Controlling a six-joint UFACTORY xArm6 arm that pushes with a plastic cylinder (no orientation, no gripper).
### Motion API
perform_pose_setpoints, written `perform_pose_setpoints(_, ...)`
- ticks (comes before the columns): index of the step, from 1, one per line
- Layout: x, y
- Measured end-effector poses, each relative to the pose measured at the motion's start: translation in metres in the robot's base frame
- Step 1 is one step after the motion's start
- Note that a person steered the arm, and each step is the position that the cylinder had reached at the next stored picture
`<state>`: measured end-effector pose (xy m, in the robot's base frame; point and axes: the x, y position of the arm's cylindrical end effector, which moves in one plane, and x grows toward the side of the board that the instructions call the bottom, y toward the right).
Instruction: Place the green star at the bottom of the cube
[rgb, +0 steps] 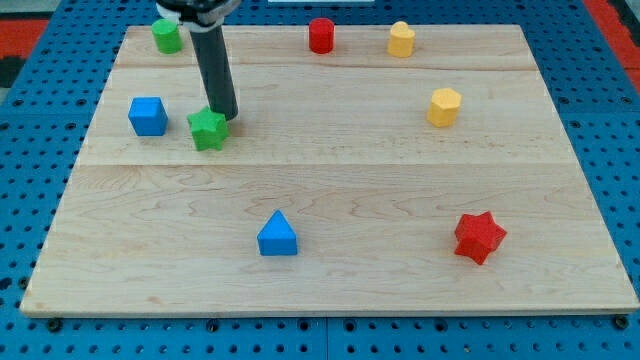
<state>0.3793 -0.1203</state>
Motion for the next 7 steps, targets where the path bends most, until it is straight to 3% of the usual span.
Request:
perform_pose_setpoints(2, -0.012, 0.0)
perform_pose_setpoints(4, 0.064, -0.003)
perform_pose_setpoints(5, 0.073, -0.013)
perform_pose_setpoints(7, 0.052, -0.003)
